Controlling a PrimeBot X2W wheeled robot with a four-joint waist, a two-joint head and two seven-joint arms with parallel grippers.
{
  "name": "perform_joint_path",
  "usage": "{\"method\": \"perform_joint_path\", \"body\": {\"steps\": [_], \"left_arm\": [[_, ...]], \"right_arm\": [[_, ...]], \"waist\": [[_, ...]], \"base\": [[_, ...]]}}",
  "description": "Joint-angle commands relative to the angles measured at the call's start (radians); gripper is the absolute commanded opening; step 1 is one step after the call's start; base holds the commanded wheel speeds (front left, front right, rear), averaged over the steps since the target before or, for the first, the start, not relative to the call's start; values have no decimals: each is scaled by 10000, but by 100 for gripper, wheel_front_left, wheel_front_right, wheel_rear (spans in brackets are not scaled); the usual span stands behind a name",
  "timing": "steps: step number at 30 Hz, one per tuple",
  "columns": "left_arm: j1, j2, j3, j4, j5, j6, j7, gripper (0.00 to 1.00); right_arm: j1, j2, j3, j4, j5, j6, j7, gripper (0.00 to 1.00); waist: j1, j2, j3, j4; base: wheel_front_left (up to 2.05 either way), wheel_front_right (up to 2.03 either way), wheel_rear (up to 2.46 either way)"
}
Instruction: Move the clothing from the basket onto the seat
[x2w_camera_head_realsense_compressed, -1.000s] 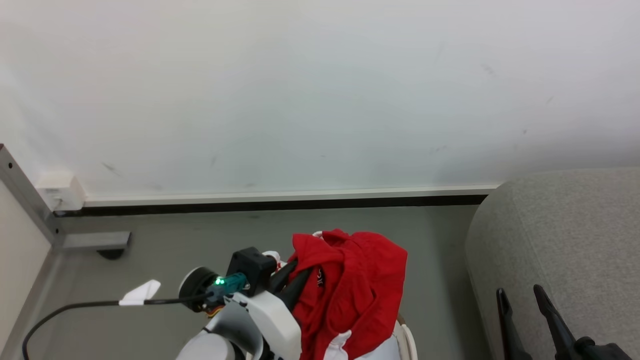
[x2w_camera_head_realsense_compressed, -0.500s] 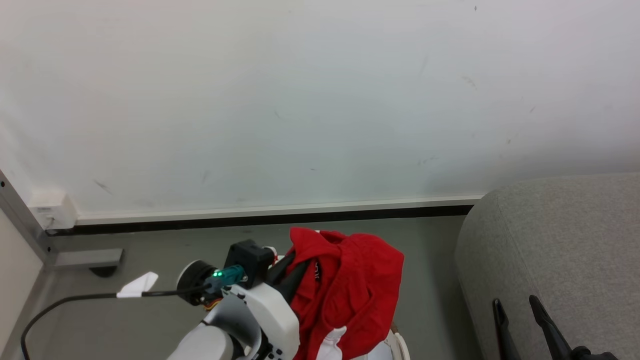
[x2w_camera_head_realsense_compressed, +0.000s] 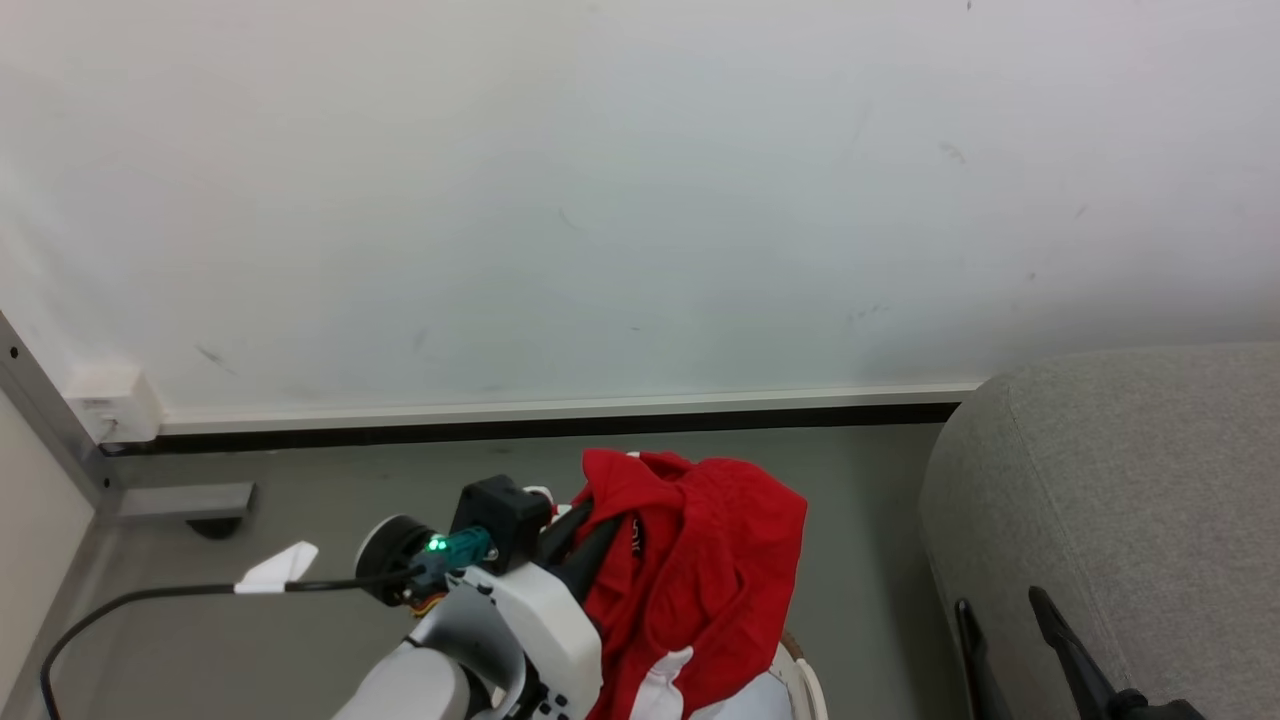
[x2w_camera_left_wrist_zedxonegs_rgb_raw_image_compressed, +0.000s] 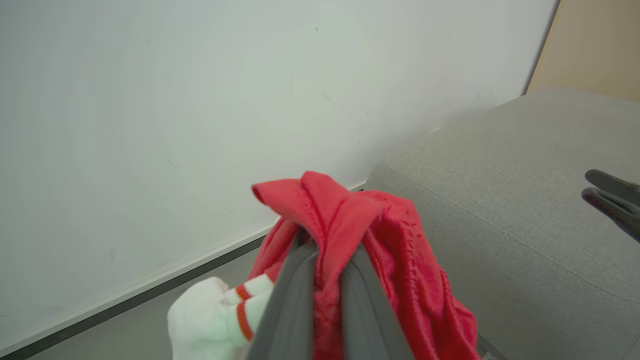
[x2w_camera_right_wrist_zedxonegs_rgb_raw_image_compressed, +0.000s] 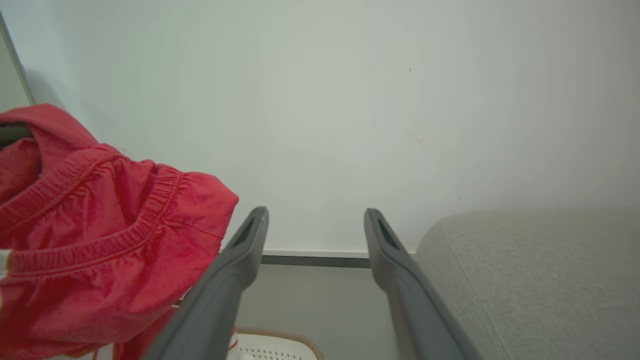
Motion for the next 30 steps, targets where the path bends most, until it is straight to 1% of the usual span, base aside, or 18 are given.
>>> {"method": "perform_joint_path", "body": {"steps": [1, 4, 9, 16, 21, 22, 27, 30], "left_arm": [[-77, 57, 12, -83, -55, 41, -82, 0], [-71, 90, -6, -96, -55, 61, -48, 0], [-120, 126, -32, -123, -44, 89, -49, 0], [-179, 44, -155, -159, -78, 47, -63, 0], [-274, -15, -279, -226, -30, 17, -3, 0], [-274, -15, -279, -226, -30, 17, -3, 0], [-403, -130, -490, -208, 0, -100, 21, 0], [-479, -210, -660, -159, 27, -192, 58, 0]], "right_arm": [[-172, -33, 131, -6, -174, -23, -3, 100], [-293, -248, 517, 61, -242, -25, -1, 100], [-657, -915, 1480, 202, 3, -25, -3, 100], [-1756, -1990, 3481, 550, 805, -23, 15, 100], [-2911, -2529, 4940, 786, 1396, -25, 283, 100], [-2911, -2529, 4940, 786, 1396, -25, 283, 100], [-4128, -2721, 6183, 1210, 1955, -23, 459, 100], [-4794, -2665, 6889, 1624, 2349, -23, 506, 100]], "waist": [[0, -1, 8, 3], [0, -1, 16, -2], [0, -1, 58, 0], [0, -1, 119, 27], [0, -1, 149, 75], [0, -1, 149, 75], [0, -1, 168, 155], [0, -1, 157, 231]], "base": [[0, 0, 0], [0, 0, 0], [0, 0, 0], [0, 0, 0], [0, 0, 0], [0, 0, 0], [0, 0, 0], [0, 0, 0]]}}
